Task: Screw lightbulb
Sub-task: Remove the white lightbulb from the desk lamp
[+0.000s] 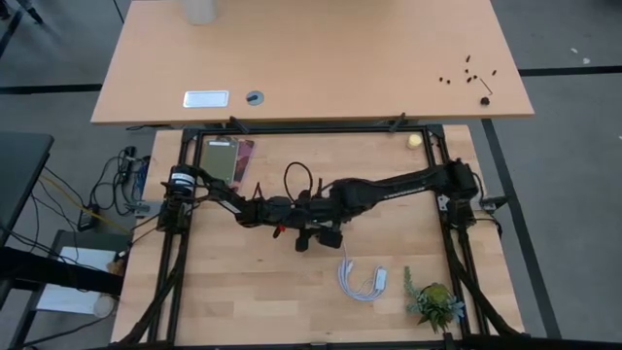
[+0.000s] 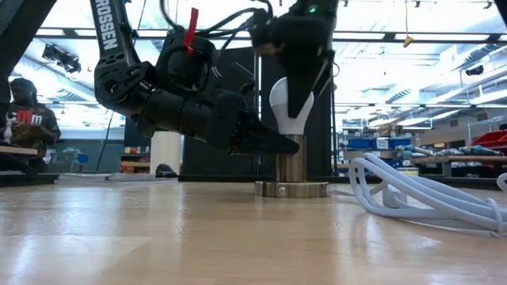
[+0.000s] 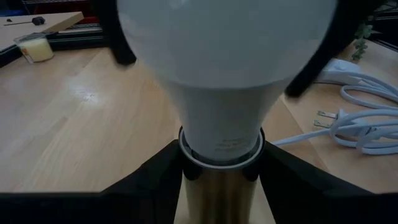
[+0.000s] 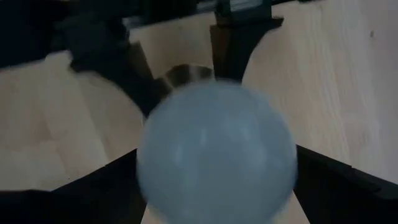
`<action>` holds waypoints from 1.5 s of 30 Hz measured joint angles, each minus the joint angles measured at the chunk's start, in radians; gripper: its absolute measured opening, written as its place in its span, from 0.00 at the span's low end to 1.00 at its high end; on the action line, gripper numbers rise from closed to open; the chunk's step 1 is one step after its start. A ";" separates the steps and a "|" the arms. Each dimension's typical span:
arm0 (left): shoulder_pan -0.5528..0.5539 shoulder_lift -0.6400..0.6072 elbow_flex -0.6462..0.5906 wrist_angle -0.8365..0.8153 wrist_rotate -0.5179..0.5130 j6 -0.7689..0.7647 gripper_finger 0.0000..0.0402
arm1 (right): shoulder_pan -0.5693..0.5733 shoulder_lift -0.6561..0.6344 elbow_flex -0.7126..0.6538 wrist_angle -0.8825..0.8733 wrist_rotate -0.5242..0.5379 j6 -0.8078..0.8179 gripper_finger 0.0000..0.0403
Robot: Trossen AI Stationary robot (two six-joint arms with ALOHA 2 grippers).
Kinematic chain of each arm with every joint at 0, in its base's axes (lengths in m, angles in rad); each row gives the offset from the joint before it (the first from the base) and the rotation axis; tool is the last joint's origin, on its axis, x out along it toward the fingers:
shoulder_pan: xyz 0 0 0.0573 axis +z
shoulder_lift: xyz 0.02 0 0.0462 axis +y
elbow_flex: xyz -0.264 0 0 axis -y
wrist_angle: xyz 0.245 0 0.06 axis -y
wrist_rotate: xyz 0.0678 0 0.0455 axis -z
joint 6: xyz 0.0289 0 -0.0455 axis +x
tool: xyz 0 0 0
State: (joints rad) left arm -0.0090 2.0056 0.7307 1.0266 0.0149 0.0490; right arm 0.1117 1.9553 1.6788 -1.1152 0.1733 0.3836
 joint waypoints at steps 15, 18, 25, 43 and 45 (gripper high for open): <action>0.000 0.000 0.000 -0.001 -0.003 -0.005 0.50 | -0.030 0.058 0.104 -0.067 -0.059 0.272 0.86; 0.000 0.000 0.000 -0.001 -0.003 -0.008 0.50 | -0.031 0.058 0.104 -0.066 -0.063 0.337 0.86; 0.000 0.000 0.000 -0.001 -0.003 -0.030 0.50 | -0.036 0.058 0.104 -0.063 -0.071 0.473 0.86; 0.000 -0.001 -0.001 -0.012 -0.003 -0.034 0.50 | -0.055 0.104 0.104 -0.036 -0.164 0.622 0.86; 0.000 -0.001 -0.001 -0.013 -0.004 -0.033 0.50 | -0.056 0.104 0.104 -0.035 -0.162 0.611 0.86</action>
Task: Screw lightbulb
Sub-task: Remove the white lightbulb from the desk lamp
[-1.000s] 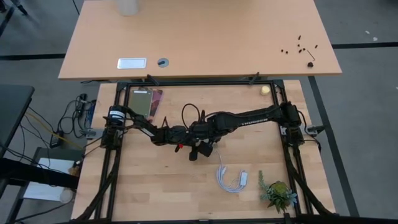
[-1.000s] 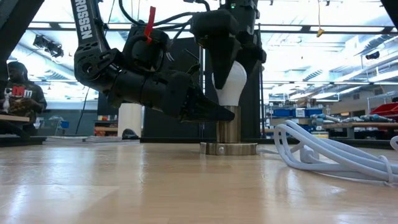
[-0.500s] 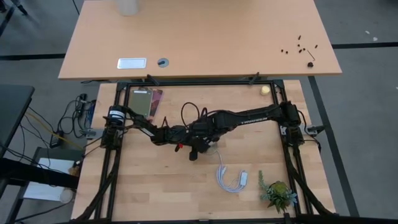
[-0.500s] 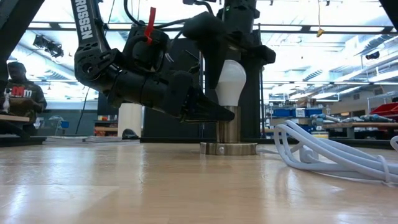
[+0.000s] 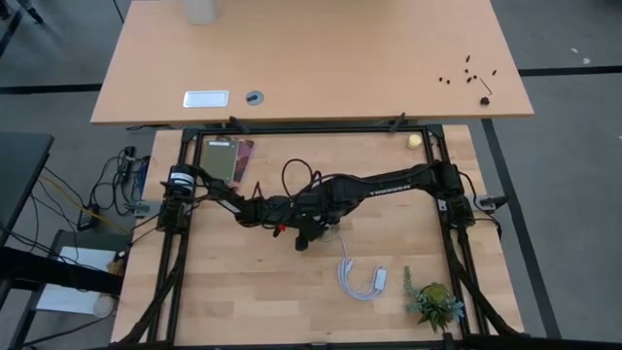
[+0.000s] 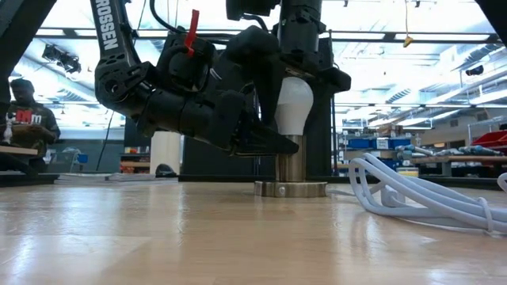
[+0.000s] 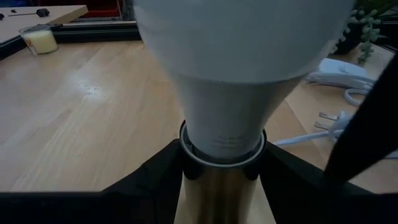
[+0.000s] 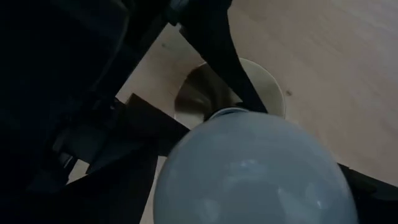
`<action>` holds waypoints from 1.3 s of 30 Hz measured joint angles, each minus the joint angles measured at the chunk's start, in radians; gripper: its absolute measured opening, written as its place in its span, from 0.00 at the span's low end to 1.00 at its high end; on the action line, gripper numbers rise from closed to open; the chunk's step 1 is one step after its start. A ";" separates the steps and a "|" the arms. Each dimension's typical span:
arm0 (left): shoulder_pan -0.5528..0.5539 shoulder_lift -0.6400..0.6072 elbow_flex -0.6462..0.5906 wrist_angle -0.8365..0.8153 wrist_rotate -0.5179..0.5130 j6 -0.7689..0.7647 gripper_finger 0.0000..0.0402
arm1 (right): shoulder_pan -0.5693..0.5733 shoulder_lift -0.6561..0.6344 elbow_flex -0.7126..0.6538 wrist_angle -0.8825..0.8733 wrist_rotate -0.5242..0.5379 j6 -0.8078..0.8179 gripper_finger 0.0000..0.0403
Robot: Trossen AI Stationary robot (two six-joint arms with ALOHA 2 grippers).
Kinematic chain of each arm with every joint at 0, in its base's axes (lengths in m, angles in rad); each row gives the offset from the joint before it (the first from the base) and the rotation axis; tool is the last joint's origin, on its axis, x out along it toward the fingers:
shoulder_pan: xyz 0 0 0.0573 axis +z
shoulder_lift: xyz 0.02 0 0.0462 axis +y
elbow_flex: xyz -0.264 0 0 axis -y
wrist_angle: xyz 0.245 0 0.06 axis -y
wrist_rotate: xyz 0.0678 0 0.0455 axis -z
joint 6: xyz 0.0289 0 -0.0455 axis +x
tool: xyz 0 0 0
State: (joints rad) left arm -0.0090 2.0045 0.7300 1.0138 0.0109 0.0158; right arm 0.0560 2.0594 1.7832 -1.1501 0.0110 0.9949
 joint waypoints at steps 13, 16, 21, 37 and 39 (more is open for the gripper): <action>0.000 0.000 0.000 0.002 0.000 0.003 0.50 | -0.006 0.000 0.000 -0.006 0.014 -0.038 0.70; 0.000 0.000 0.000 0.002 0.000 0.005 0.50 | -0.009 0.000 0.000 -0.005 0.004 -0.058 0.65; 0.000 0.000 0.000 0.001 0.000 0.006 0.50 | -0.012 0.000 0.000 -0.005 -0.005 -0.140 0.65; 0.000 0.000 0.000 0.001 0.000 0.006 0.50 | -0.018 0.000 -0.001 -0.007 -0.030 -0.892 0.65; 0.000 0.000 0.000 0.001 0.000 0.006 0.50 | -0.018 0.000 -0.001 -0.010 -0.030 -0.981 0.68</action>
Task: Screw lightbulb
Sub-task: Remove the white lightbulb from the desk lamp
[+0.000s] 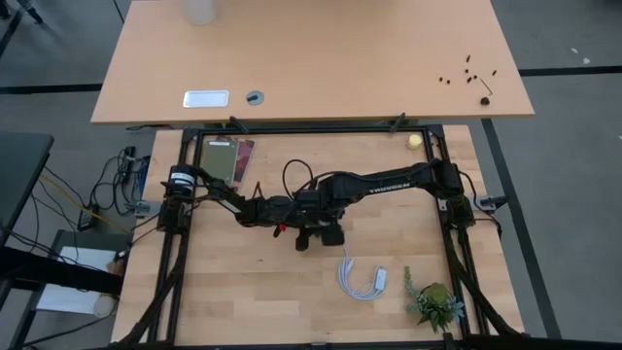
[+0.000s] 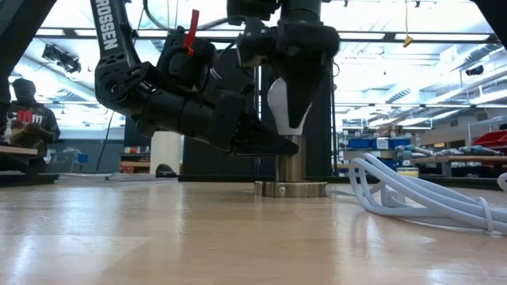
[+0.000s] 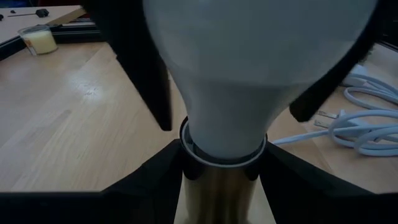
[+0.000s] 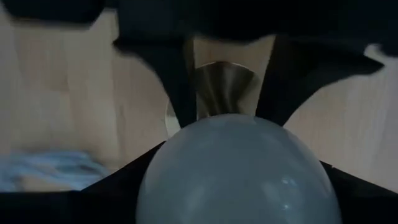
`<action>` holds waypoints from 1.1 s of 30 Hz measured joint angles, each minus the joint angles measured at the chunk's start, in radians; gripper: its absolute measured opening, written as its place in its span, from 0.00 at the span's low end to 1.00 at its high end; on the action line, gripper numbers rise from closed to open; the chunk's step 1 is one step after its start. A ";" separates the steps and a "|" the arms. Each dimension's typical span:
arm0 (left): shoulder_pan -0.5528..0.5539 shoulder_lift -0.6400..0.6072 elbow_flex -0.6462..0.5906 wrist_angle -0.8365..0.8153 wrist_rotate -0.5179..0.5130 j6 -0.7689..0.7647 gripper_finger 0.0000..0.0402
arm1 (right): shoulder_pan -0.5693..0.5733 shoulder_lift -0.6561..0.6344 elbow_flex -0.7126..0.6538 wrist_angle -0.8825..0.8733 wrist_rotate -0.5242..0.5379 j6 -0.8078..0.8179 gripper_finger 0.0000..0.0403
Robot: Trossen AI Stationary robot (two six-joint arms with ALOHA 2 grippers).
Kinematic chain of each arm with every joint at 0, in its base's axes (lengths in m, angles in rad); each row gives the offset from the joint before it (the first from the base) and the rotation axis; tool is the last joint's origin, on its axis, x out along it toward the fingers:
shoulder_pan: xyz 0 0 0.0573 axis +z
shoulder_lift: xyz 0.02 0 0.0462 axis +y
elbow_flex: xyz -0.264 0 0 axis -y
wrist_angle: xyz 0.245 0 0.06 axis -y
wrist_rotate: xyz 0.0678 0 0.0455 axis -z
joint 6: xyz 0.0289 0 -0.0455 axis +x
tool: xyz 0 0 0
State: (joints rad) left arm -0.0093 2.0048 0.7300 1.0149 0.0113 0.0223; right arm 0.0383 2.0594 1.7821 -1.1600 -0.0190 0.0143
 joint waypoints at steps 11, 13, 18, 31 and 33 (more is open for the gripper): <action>0.000 0.001 0.000 0.002 -0.004 0.000 0.50 | 0.001 0.000 0.000 -0.030 0.082 -0.662 0.65; 0.001 0.001 0.000 0.002 -0.006 0.000 0.50 | 0.001 0.000 0.000 -0.028 0.091 -0.771 0.65; 0.001 0.001 0.000 0.000 -0.002 0.003 0.50 | 0.003 0.000 0.000 -0.012 0.123 -0.850 0.72; 0.000 0.001 0.000 0.000 0.002 0.003 0.50 | 0.081 0.002 0.041 -0.017 0.165 -0.532 0.87; 0.000 0.001 0.000 0.000 0.004 0.002 0.50 | 0.081 0.002 0.071 -0.029 0.170 -0.436 0.88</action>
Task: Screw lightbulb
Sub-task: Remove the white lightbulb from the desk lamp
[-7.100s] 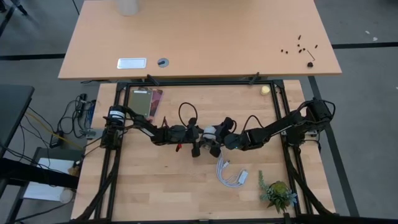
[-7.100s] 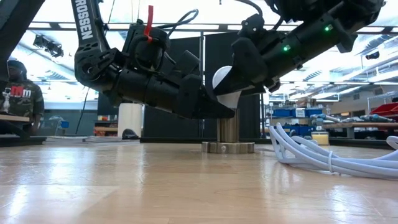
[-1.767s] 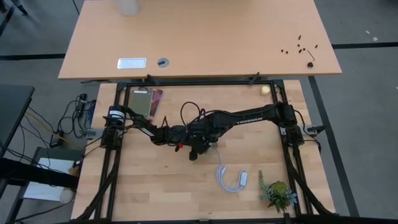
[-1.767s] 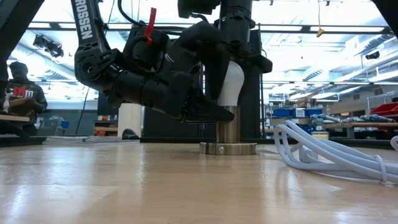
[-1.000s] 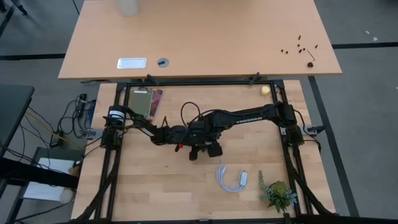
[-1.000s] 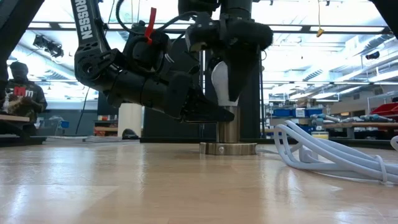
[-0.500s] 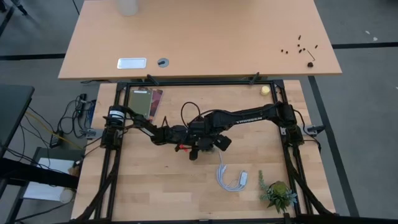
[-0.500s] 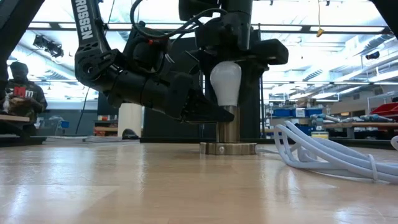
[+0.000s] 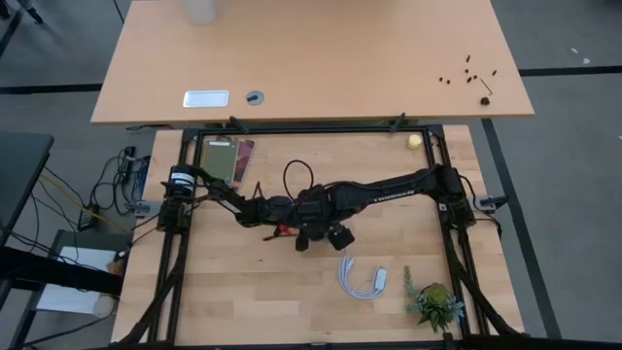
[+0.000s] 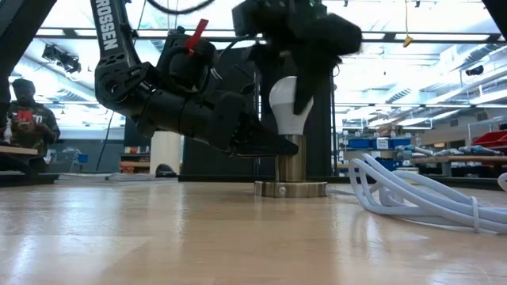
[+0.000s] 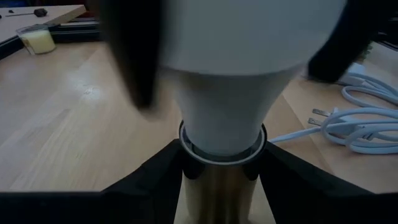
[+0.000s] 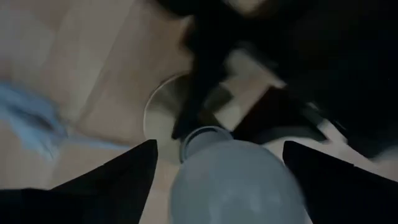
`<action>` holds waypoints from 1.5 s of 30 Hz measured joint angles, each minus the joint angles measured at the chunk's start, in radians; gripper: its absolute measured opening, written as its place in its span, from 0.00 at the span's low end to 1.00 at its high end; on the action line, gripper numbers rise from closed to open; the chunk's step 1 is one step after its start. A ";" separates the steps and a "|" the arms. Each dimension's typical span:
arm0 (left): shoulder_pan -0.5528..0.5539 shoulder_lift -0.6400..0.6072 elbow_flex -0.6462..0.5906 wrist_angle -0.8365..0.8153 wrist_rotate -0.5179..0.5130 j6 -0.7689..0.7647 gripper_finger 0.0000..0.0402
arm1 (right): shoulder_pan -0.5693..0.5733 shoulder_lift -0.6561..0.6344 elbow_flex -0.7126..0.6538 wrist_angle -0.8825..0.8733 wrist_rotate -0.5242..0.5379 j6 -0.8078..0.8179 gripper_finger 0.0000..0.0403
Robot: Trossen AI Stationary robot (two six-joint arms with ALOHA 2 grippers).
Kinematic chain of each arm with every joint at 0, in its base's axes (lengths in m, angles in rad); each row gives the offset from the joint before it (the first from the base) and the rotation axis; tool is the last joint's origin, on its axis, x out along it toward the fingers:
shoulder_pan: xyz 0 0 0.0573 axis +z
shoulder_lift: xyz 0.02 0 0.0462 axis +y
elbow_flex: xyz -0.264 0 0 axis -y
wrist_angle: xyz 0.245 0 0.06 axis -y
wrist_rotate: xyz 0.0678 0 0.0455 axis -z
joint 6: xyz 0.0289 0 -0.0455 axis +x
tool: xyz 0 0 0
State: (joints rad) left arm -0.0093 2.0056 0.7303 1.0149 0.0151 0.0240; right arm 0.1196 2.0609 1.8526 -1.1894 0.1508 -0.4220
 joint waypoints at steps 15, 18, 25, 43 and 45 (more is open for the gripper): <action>0.000 0.000 0.000 -0.002 -0.001 -0.009 0.50 | -0.055 -0.001 0.060 -0.090 -0.022 0.938 0.93; 0.001 0.000 0.000 -0.003 -0.003 -0.010 0.50 | -0.065 -0.001 0.060 -0.112 -0.029 1.105 0.93; 0.000 0.000 0.000 -0.003 -0.003 -0.010 0.50 | -0.075 -0.001 0.060 -0.131 -0.088 1.309 0.93; 0.000 0.000 0.000 -0.005 -0.003 -0.010 0.50 | -0.081 -0.002 -0.003 -0.067 -0.095 1.350 0.93; 0.000 0.000 0.000 -0.005 -0.003 -0.010 0.50 | -0.081 -0.002 -0.008 -0.046 -0.095 1.345 0.94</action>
State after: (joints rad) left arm -0.0090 2.0056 0.7303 1.0100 0.0120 0.0139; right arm 0.0387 2.0590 1.8446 -1.2351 0.0559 0.9230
